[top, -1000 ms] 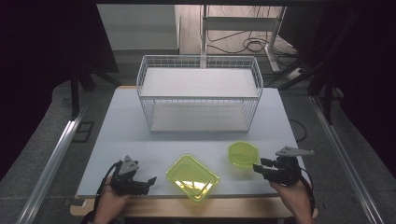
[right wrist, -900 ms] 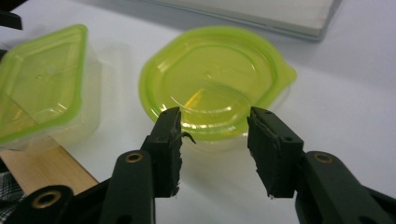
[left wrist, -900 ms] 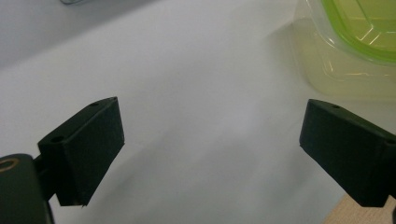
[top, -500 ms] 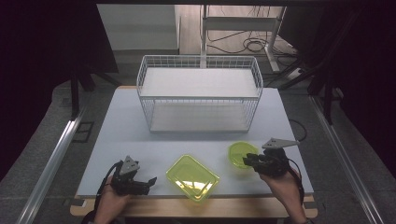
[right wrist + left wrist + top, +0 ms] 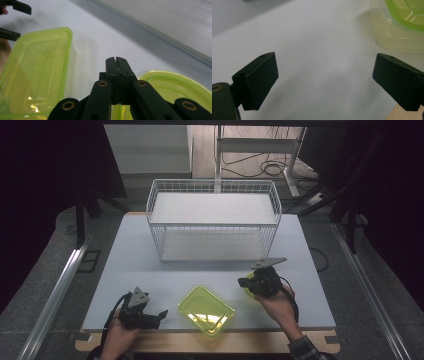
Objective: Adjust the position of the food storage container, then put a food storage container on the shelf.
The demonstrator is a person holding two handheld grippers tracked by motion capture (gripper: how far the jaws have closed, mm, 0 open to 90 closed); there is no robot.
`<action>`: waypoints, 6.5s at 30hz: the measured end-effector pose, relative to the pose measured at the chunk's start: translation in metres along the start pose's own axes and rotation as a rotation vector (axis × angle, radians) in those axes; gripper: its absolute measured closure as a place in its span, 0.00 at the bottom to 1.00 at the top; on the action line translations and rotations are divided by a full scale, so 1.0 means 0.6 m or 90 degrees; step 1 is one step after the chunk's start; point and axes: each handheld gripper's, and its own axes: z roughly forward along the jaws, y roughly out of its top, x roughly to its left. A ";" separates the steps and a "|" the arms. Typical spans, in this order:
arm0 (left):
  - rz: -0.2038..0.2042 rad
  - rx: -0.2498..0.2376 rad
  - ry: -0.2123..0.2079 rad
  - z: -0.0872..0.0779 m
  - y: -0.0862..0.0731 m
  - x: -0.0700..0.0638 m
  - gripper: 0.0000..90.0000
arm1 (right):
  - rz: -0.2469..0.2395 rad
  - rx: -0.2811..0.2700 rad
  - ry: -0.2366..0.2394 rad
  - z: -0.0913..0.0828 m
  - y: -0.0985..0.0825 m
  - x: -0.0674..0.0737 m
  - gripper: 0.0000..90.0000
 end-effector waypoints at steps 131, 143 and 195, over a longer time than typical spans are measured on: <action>0.029 0.008 -0.052 0.017 0.037 -0.066 0.00 | 0.046 -0.045 -0.045 -0.033 -0.124 0.000 0.18; 0.060 -0.026 -0.059 0.023 0.030 -0.064 0.04 | 0.066 -0.051 -0.025 -0.023 -0.121 0.003 0.09; 0.101 0.001 -0.053 0.035 0.027 -0.065 0.03 | 0.252 0.047 0.166 0.057 -0.048 -0.052 0.70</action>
